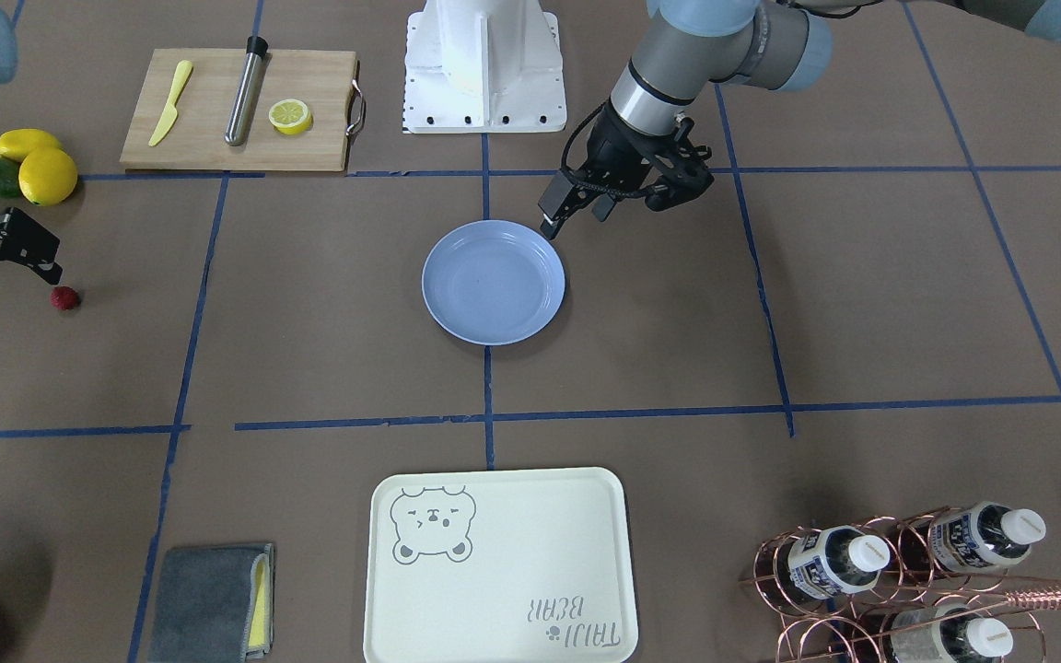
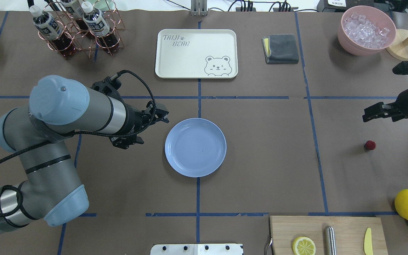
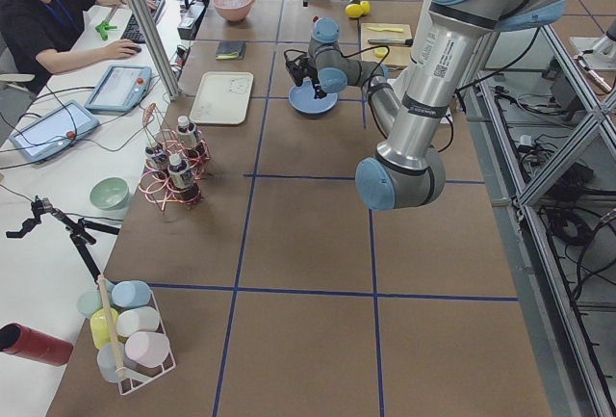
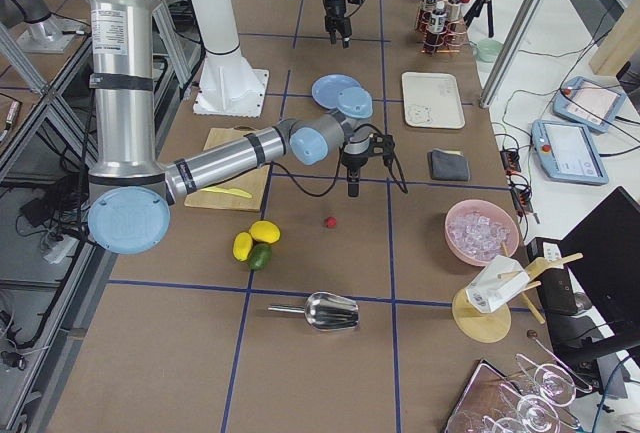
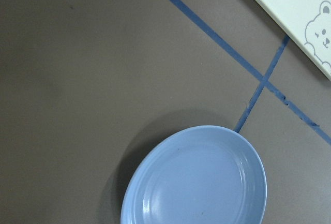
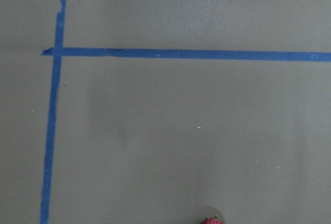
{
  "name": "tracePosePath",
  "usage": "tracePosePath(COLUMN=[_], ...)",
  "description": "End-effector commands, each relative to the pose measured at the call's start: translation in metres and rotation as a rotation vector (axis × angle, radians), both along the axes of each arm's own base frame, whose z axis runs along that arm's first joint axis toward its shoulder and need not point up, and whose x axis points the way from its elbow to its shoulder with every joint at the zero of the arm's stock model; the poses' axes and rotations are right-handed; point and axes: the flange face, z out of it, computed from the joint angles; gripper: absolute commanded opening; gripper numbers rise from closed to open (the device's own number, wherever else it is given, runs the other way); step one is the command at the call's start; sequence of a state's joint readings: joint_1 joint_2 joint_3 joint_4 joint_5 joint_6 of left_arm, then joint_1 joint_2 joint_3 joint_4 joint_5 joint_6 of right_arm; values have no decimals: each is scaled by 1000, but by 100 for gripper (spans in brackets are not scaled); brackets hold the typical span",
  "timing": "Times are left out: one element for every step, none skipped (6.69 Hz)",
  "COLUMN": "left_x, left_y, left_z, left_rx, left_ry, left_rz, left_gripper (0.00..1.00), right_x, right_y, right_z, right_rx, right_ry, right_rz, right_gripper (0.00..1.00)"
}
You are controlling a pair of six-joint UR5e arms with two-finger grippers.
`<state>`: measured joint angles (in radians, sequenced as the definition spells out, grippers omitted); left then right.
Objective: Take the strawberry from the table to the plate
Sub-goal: 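Lower the right gripper onto the red strawberry and close it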
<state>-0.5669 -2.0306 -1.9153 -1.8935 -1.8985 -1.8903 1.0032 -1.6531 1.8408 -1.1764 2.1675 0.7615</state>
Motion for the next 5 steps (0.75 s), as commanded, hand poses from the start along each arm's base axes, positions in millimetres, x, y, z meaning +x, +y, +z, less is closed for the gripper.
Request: tracePosePath(left_x=[-2, -2, -2, -1, -1], left_y=[-1, -1, -1, -1, -1], left_z=[-1, 0, 0, -1, -1], left_rx=[0, 0, 0, 0, 1], left_ry=[1, 1, 1, 1, 2], left_rz=[-2, -2, -2, -2, -2], left_gripper=[100, 100, 100, 100, 100], right_x=[-25, -31, -35, -40, -42], right_y=[14, 15, 18, 22, 26], right_z=[53, 53, 53, 56, 60], right_rx=[-1, 7, 3, -5, -12], right_ry=[25, 33, 33, 40, 45], right_rz=[-42, -50, -59, -71, -81], right_gripper=[100, 100, 100, 100, 100])
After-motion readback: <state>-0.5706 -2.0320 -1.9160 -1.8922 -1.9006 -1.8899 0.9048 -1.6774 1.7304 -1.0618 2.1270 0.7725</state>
